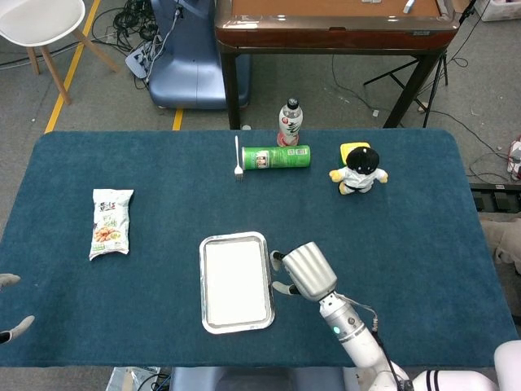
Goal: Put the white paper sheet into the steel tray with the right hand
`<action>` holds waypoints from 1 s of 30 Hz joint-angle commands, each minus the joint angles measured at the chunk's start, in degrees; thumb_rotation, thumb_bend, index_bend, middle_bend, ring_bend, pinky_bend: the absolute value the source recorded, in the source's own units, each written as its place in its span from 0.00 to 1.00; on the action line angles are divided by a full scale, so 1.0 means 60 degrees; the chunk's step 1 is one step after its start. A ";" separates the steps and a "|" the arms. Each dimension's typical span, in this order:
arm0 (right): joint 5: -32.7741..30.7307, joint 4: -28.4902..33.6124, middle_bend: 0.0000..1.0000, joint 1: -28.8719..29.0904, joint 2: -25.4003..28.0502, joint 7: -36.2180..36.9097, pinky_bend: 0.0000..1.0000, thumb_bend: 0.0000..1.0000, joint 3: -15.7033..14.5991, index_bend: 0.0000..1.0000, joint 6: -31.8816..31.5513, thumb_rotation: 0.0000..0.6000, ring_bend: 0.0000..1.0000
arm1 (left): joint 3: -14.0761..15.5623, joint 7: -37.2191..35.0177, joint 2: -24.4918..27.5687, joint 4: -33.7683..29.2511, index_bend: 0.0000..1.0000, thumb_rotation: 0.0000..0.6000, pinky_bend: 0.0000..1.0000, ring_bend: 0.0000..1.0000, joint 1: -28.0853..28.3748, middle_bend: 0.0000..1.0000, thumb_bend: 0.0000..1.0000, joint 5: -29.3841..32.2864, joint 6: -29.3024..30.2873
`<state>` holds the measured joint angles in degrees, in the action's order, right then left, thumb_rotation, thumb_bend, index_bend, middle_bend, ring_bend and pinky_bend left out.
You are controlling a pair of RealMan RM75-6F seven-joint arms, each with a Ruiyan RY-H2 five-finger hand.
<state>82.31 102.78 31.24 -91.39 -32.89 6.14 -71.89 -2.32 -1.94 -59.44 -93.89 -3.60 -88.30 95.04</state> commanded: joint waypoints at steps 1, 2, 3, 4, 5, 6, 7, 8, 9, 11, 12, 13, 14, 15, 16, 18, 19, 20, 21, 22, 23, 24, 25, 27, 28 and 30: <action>-0.0074 0.0542 1.00 -0.0367 0.0904 -0.0301 1.00 0.00 -0.0202 0.60 -0.0225 1.00 0.99 | -0.0001 0.0080 -0.0035 -0.0016 0.33 1.00 0.39 0.20 0.0038 0.33 0.06 0.0040 -0.0074; -0.0160 0.0699 1.00 -0.0451 0.1200 -0.0424 1.00 0.00 -0.0269 0.60 -0.0221 1.00 0.98 | -0.0002 0.0114 -0.0048 -0.0021 0.33 1.00 0.39 0.20 0.0054 0.33 0.06 0.0059 -0.0112; -0.0240 0.0817 1.00 -0.0513 0.1429 -0.0527 1.00 0.00 -0.0328 0.60 -0.0205 1.00 0.96 | -0.0003 0.0136 -0.0058 -0.0021 0.33 1.00 0.39 0.20 0.0066 0.33 0.06 0.0072 -0.0138; -0.0341 0.0948 1.00 -0.0570 0.1656 -0.0636 1.00 0.00 -0.0383 0.60 -0.0179 1.00 0.95 | -0.0003 0.0154 -0.0071 -0.0014 0.33 1.00 0.39 0.20 0.0079 0.33 0.06 0.0080 -0.0164; -0.0524 0.1139 1.00 -0.0659 0.1963 -0.0789 1.00 0.00 -0.0465 0.60 -0.0143 1.00 0.93 | 0.0003 0.0179 -0.0089 -0.0011 0.33 1.00 0.39 0.20 0.0094 0.33 0.06 0.0077 -0.0192; -0.0710 0.1312 0.99 -0.0737 0.2198 -0.0916 1.00 0.00 -0.0530 0.60 -0.0123 1.00 0.90 | 0.0006 0.0201 -0.0098 -0.0015 0.33 1.00 0.39 0.20 0.0102 0.33 0.06 0.0073 -0.0203; -0.1012 0.1588 0.97 -0.0849 0.2531 -0.1115 1.00 0.00 -0.0624 0.60 -0.0102 1.00 0.88 | 0.0012 0.0228 -0.0109 -0.0019 0.33 1.00 0.39 0.20 0.0113 0.33 0.06 0.0062 -0.0219; -0.1267 0.1821 0.93 -0.0932 0.2789 -0.1278 1.00 0.00 -0.0700 0.60 -0.0088 1.00 0.84 | 0.0018 0.0244 -0.0118 -0.0021 0.33 1.00 0.39 0.20 0.0120 0.33 0.06 0.0053 -0.0228; -0.1503 0.2049 0.87 -0.1006 0.3045 -0.1444 1.00 0.00 -0.0772 0.59 -0.0086 1.00 0.80 | 0.0023 0.0259 -0.0125 -0.0023 0.33 1.00 0.39 0.20 0.0124 0.33 0.06 0.0043 -0.0230; -0.1998 0.2531 0.75 -0.1180 0.3590 -0.1768 0.97 0.00 -0.0936 0.55 -0.0144 1.00 0.72 | 0.0025 0.0287 -0.0143 -0.0024 0.33 1.00 0.39 0.20 0.0130 0.33 0.06 0.0036 -0.0229; -0.2178 0.2722 0.69 -0.1251 0.3801 -0.1845 0.93 0.00 -0.1007 0.53 -0.0172 1.00 0.68 | 0.0025 0.0298 -0.0150 -0.0024 0.33 1.00 0.39 0.20 0.0131 0.33 0.06 0.0040 -0.0233; -0.2323 0.2886 0.64 -0.1322 0.3998 -0.1873 0.88 0.00 -0.1074 0.51 -0.0200 1.00 0.63 | 0.0024 0.0309 -0.0155 -0.0024 0.33 1.00 0.39 0.20 0.0135 0.33 0.06 0.0047 -0.0238; -0.2451 0.3056 0.59 -0.1418 0.4238 -0.1852 0.81 0.00 -0.1161 0.50 -0.0245 1.00 0.57 | 0.0020 0.0326 -0.0163 -0.0023 0.33 1.00 0.39 0.20 0.0142 0.33 0.06 0.0057 -0.0249; -0.2465 0.3147 0.55 -0.1496 0.4397 -0.1781 0.69 0.00 -0.1227 0.49 -0.0286 1.00 0.51 | 0.0018 0.0340 -0.0170 -0.0024 0.33 1.00 0.39 0.20 0.0149 0.33 0.06 0.0062 -0.0258; -0.2380 0.3192 0.53 -0.1591 0.4532 -0.1664 0.59 0.00 -0.1286 0.49 -0.0371 1.00 0.47 | 0.0019 0.0352 -0.0180 -0.0023 0.33 1.00 0.39 0.20 0.0155 0.33 0.06 0.0063 -0.0268; -0.1952 0.3150 0.52 -0.1906 0.4721 -0.1296 0.45 0.00 -0.1408 0.49 -0.0770 1.00 0.43 | 0.0021 0.0376 -0.0203 -0.0014 0.33 1.00 0.39 0.20 0.0178 0.33 0.06 0.0052 -0.0294; -0.1744 0.3120 0.52 -0.2063 0.4770 -0.1073 0.42 0.00 -0.1452 0.49 -0.0967 1.00 0.42 | 0.0019 0.0381 -0.0220 -0.0002 0.33 1.00 0.39 0.20 0.0192 0.33 0.06 0.0039 -0.0301; -0.1449 0.3077 0.52 -0.2274 0.4825 -0.0706 0.40 0.00 -0.1496 0.49 -0.1236 1.00 0.42 | 0.0019 0.0394 -0.0247 0.0017 0.33 1.00 0.39 0.20 0.0207 0.33 0.06 0.0021 -0.0309; -0.1212 0.3024 0.52 -0.2428 0.4860 -0.0410 0.39 0.00 -0.1523 0.49 -0.1435 1.00 0.42 | 0.0023 0.0413 -0.0269 0.0030 0.33 1.00 0.39 0.20 0.0218 0.33 0.06 0.0014 -0.0321; -0.0893 0.2929 0.52 -0.2621 0.4906 -0.0017 0.39 0.00 -0.1558 0.49 -0.1686 1.00 0.41 | 0.0031 0.0447 -0.0297 0.0043 0.33 1.00 0.39 0.20 0.0235 0.33 0.06 0.0000 -0.0344; -0.0663 0.2844 0.52 -0.2758 0.4935 0.0269 0.39 0.00 -0.1583 0.49 -0.1865 1.00 0.41 | 0.0040 0.0473 -0.0317 0.0050 0.34 1.00 0.39 0.20 0.0247 0.33 0.06 -0.0009 -0.0365; -0.0444 0.2748 0.52 -0.2881 0.4959 0.0534 0.39 0.00 -0.1606 0.49 -0.2024 1.00 0.41 | 0.0048 0.0498 -0.0336 0.0056 0.34 1.00 0.39 0.20 0.0260 0.33 0.06 -0.0017 -0.0388; -0.0245 0.2649 0.52 -0.2989 0.4977 0.0792 0.39 0.00 -0.1623 0.49 -0.2163 1.00 0.41 | 0.0054 0.0526 -0.0355 0.0061 0.34 1.00 0.39 0.20 0.0274 0.33 0.06 -0.0019 -0.0414; 0.0145 0.2414 0.52 -0.3200 0.4984 0.1383 0.39 0.00 -0.1627 0.49 -0.2434 1.00 0.41 | 0.0064 0.0591 -0.0398 0.0071 0.34 1.00 0.39 0.20 0.0310 0.33 0.06 -0.0021 -0.0476; 0.0318 0.2274 0.52 -0.3308 0.4965 0.1693 0.39 0.00 -0.1615 0.49 -0.2576 1.00 0.41 | 0.0072 0.0623 -0.0421 0.0079 0.33 1.00 0.39 0.20 0.0329 0.33 0.06 -0.0014 -0.0518; 0.0549 0.2033 0.52 -0.3452 0.4876 0.2186 0.39 0.00 -0.1563 0.49 -0.2786 1.00 0.41 | 0.0080 0.0670 -0.0452 0.0095 0.34 1.00 0.39 0.20 0.0360 0.33 0.06 0.0002 -0.0582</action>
<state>82.86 117.19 12.55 -62.02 -23.36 -3.19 -86.15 -1.87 2.00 -62.08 -93.37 -1.51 -88.32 91.62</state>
